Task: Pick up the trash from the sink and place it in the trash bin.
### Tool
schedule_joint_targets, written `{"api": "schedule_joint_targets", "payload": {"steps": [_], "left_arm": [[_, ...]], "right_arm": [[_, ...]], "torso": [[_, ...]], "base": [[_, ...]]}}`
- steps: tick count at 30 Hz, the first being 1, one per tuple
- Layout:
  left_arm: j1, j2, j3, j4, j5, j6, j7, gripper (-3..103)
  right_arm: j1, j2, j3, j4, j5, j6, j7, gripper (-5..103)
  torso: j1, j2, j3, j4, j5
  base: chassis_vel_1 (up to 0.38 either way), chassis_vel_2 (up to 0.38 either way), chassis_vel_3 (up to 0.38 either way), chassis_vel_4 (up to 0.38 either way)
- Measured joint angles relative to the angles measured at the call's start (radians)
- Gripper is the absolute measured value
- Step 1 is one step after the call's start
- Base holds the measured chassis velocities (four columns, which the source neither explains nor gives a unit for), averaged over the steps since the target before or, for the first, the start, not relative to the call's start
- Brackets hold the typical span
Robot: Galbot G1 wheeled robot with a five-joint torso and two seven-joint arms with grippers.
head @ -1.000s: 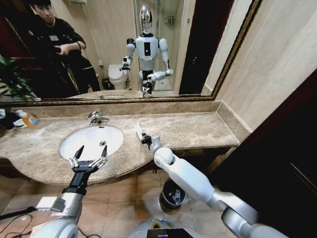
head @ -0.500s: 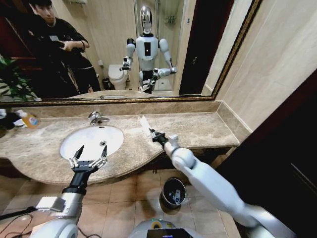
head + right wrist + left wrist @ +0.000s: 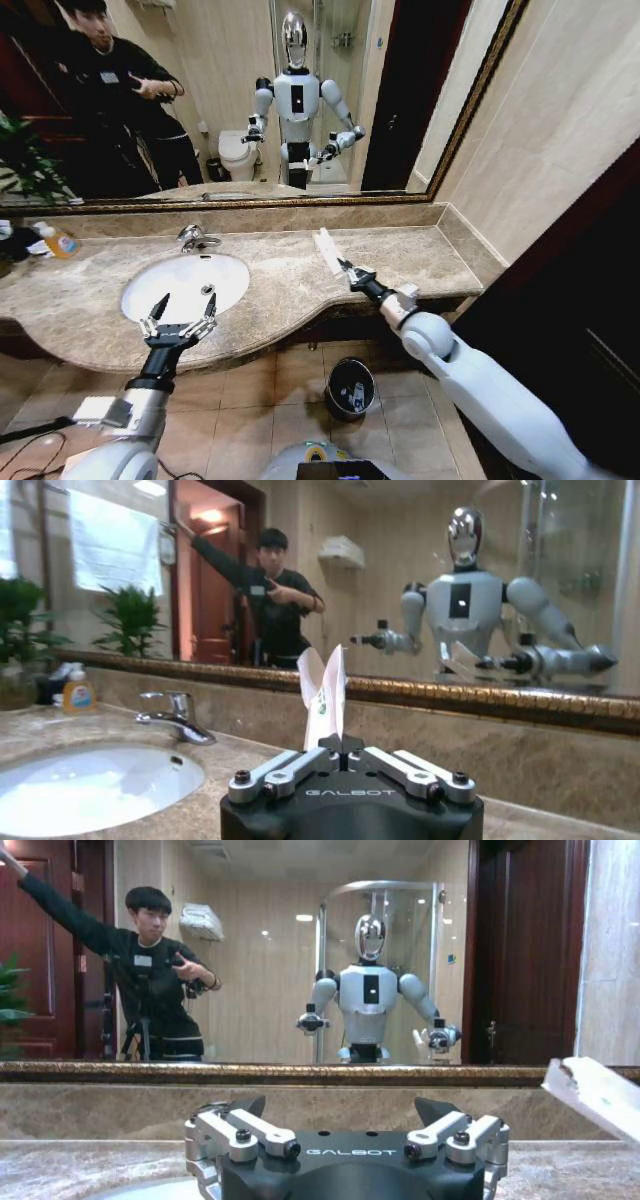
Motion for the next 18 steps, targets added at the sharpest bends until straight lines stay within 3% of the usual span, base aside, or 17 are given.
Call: {"api": "schedule_joint_targets", "payload": {"steps": [1,4,5,6,7,9,11,18], "left_arm": [[0.000,0.000,0.000,0.000,0.000,0.000,0.000,100],[0.000,0.000,0.000,0.000,0.000,0.000,0.000,100],[0.000,0.000,0.000,0.000,0.000,0.000,0.000,100],[0.000,0.000,0.000,0.000,0.000,0.000,0.000,100],[0.000,0.000,0.000,0.000,0.000,0.000,0.000,100],[0.000,0.000,0.000,0.000,0.000,0.000,0.000,100],[0.000,0.000,0.000,0.000,0.000,0.000,0.000,100],[0.000,0.000,0.000,0.000,0.000,0.000,0.000,100]], "right_arm": [[0.000,0.000,0.000,0.000,0.000,0.000,0.000,0],[-0.074,-0.002,0.099,-0.039,0.006,0.076,-0.139,0],[-0.074,-0.002,0.099,-0.039,0.006,0.076,-0.139,0],[-0.093,0.004,0.130,-0.059,0.014,0.103,-0.196,0],[-0.121,0.016,0.183,-0.103,0.030,0.133,-0.314,0],[-0.130,0.020,0.203,-0.120,0.036,0.141,-0.357,0],[-0.166,0.037,0.263,-0.172,0.058,0.156,-0.474,0],[-0.283,0.080,0.327,-0.238,0.058,0.208,-0.467,0]], "torso": [[0.000,0.000,0.000,0.0000,0.0000],[0.000,0.000,0.000,0.0000,-0.0001],[0.000,0.000,0.000,0.0000,-0.0001],[0.000,0.000,0.000,-0.0001,0.0000],[0.000,0.000,0.000,0.0000,-0.0001],[0.000,0.000,0.000,0.0000,0.0001],[0.000,0.000,0.000,0.0000,-0.0003],[0.000,0.000,0.000,0.0000,-0.0004]], "base": [[0.000,0.000,0.000,0.000],[0.000,0.000,0.000,0.000],[0.000,0.000,0.000,0.000],[0.000,0.000,0.000,0.000],[0.000,0.000,0.000,0.000],[0.000,0.000,0.000,0.000],[0.000,0.000,0.000,0.000],[0.000,0.000,0.000,0.000]]}}
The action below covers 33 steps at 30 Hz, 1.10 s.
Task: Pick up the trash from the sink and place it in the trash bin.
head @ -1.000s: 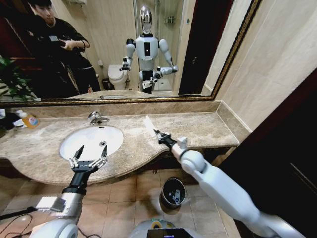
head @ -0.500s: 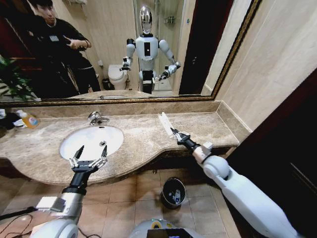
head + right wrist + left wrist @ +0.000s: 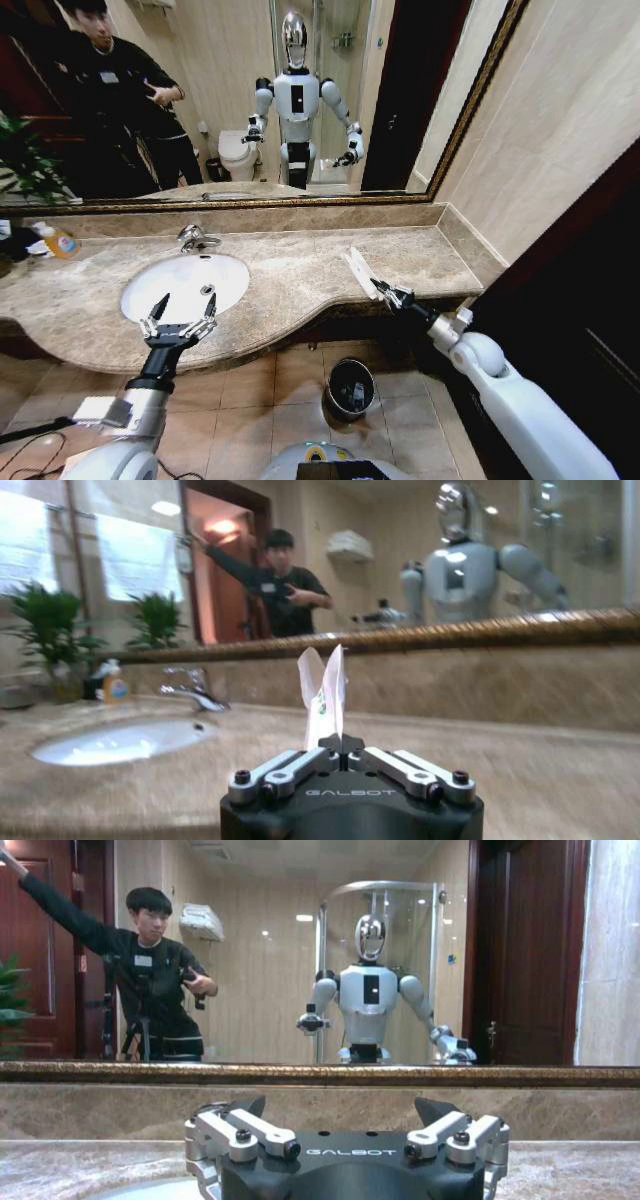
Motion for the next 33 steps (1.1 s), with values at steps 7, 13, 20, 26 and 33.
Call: {"api": "schedule_joint_targets", "payload": {"steps": [7,13,20,26,33], "left_arm": [[0.000,0.000,0.000,0.000,0.000,0.000,0.000,100],[0.000,0.000,0.000,0.000,0.000,0.000,0.000,100],[0.000,0.000,0.000,0.000,0.000,0.000,0.000,100],[0.000,0.000,0.000,0.000,0.000,0.000,0.000,100],[0.000,0.000,0.000,0.000,0.000,0.000,0.000,100]], "right_arm": [[-0.096,0.056,0.016,-0.060,-0.035,0.042,-0.041,0],[-0.079,0.126,-0.039,-0.232,-0.112,0.095,-0.064,0],[-0.016,0.184,-0.112,-0.422,-0.186,0.139,-0.034,0],[0.042,0.230,-0.155,-0.567,-0.241,0.175,-0.001,0],[0.113,0.264,-0.228,-0.748,-0.309,0.228,0.068,0]], "torso": [[0.000,0.000,0.000,-0.0001,-0.0001],[0.000,0.000,0.000,0.0000,0.0000],[0.000,0.000,0.000,0.0000,0.0001],[0.000,0.000,0.000,0.0001,0.0001],[0.000,0.000,0.000,0.0000,-0.0003]], "base": [[0.000,0.000,0.000,0.000],[0.000,0.000,0.000,0.000],[0.000,0.000,0.000,0.000],[0.000,0.000,0.000,0.000],[0.000,0.000,0.000,0.000]]}}
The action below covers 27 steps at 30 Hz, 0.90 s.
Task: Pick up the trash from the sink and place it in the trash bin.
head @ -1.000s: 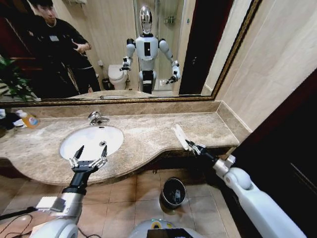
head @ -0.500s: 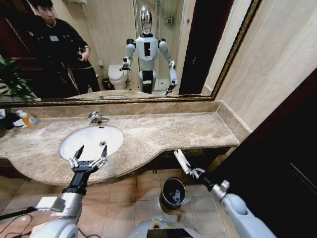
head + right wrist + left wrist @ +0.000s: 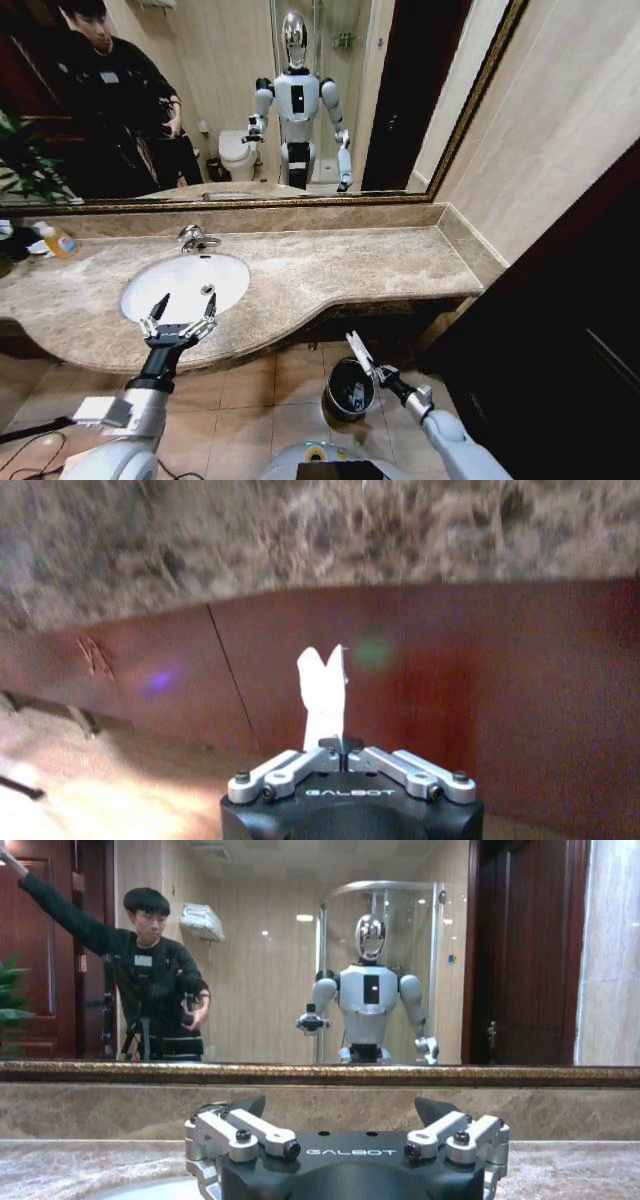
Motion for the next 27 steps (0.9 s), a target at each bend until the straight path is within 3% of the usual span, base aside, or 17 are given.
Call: {"api": "schedule_joint_targets", "payload": {"steps": [12,22,27], "left_arm": [[0.000,0.000,0.000,0.000,0.000,0.000,0.000,100],[0.000,0.000,0.000,0.000,0.000,0.000,0.000,100],[0.000,0.000,0.000,0.000,0.000,0.000,0.000,100]], "right_arm": [[0.064,0.058,-0.020,-0.201,-0.102,0.062,0.026,0],[0.068,0.095,-0.025,-0.256,-0.146,0.085,0.034,0],[0.068,0.102,-0.025,-0.265,-0.155,0.102,0.033,7]], "torso": [[0.000,0.000,0.000,0.0000,0.0005],[0.000,0.000,0.000,0.0000,0.0003],[0.000,0.000,0.000,0.0000,0.0002]], "base": [[0.000,0.000,0.000,0.000],[0.000,0.000,0.000,0.000],[0.000,0.000,0.000,0.000]]}}
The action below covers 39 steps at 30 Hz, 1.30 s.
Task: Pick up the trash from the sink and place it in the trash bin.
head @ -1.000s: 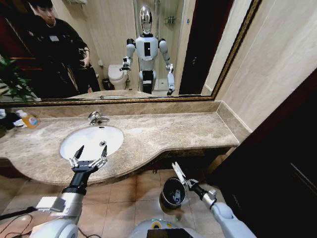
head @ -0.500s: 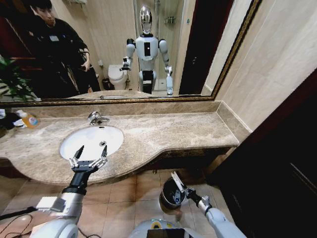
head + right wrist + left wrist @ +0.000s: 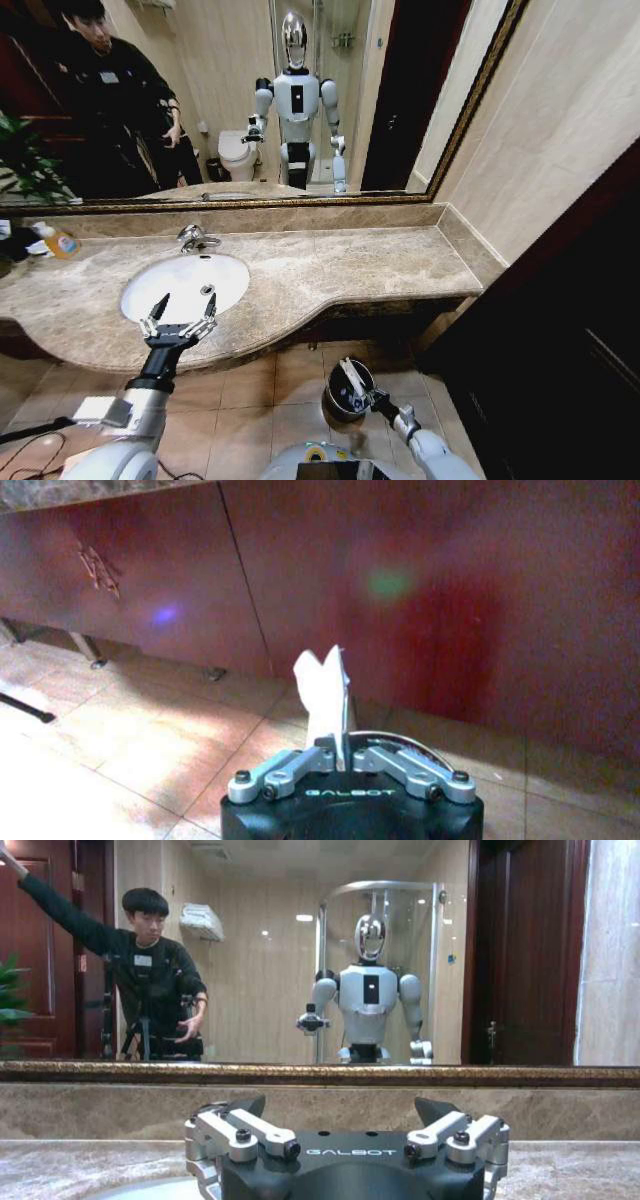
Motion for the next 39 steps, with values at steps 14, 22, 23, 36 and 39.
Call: {"api": "schedule_joint_targets", "payload": {"steps": [14,22,23,36,39], "left_arm": [[0.000,0.000,0.000,0.000,0.000,0.000,0.000,100],[0.000,0.000,0.000,0.000,0.000,0.000,0.000,100],[0.000,0.000,0.000,0.000,0.000,0.000,0.000,100],[0.000,0.000,0.000,0.000,0.000,0.000,0.000,100],[0.000,0.000,0.000,0.000,0.000,0.000,0.000,100]], "right_arm": [[-0.004,0.016,-0.002,-0.009,-0.018,0.034,0.011,61],[-0.008,0.017,-0.001,-0.001,-0.018,0.034,0.014,88],[-0.008,0.017,-0.001,-0.001,-0.018,0.034,0.014,93],[-0.011,0.024,-0.002,0.017,-0.013,0.031,0.033,100],[-0.011,0.024,-0.002,0.021,-0.013,0.027,0.035,100]], "torso": [[0.000,0.000,0.000,0.0000,0.0000],[0.000,0.000,0.000,0.0000,0.0000],[0.000,0.000,0.000,0.0000,0.0000],[0.000,0.000,0.000,0.0000,0.0001],[0.000,0.000,0.000,0.0000,0.0001]], "base": [[0.000,0.000,0.000,0.000],[0.000,0.000,0.000,0.000],[0.000,0.000,0.000,0.000],[0.000,0.000,0.000,0.000],[0.000,0.000,0.000,0.000]]}}
